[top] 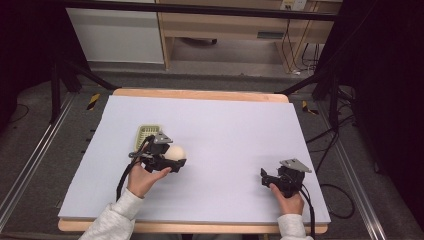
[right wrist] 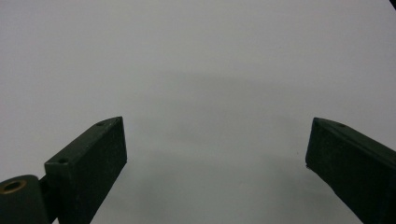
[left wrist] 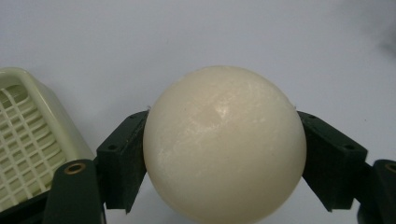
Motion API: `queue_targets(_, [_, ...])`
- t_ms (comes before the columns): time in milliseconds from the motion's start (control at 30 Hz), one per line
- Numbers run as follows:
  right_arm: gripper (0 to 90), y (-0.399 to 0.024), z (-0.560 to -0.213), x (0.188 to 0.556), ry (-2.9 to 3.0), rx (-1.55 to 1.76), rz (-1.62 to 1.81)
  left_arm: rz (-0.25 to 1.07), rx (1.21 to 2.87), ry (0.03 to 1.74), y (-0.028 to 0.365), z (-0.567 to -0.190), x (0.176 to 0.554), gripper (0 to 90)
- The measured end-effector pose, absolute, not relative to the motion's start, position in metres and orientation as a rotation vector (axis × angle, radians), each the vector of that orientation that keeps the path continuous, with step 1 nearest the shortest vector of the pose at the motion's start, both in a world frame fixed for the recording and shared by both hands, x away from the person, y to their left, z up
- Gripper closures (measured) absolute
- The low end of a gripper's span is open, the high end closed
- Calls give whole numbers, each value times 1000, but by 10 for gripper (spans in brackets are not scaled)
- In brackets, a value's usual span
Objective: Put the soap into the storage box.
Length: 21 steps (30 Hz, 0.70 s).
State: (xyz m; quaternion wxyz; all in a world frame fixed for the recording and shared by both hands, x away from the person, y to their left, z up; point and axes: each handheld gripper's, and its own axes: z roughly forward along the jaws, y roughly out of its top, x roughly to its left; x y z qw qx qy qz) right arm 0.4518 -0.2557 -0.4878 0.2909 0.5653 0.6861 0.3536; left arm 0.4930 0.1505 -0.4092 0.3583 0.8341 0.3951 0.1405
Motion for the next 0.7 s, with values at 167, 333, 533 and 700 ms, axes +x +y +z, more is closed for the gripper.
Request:
queue_targets(167, [57,-255,-488,452,1828,1515,948,379,2150,1030,156,-407,500,237])
queue_targets(333, [57,-256,-488,452,1828,1516,950,384,2131,1046,159,-405,505,237])
queue_targets(533, [57,-256,-488,452,1827,1513,949,391,2115,1061,166,-402,510,237])
queue_targets(700, [57,-256,-488,452,1830,1517,950,400,2103,1069,171,-398,516,237])
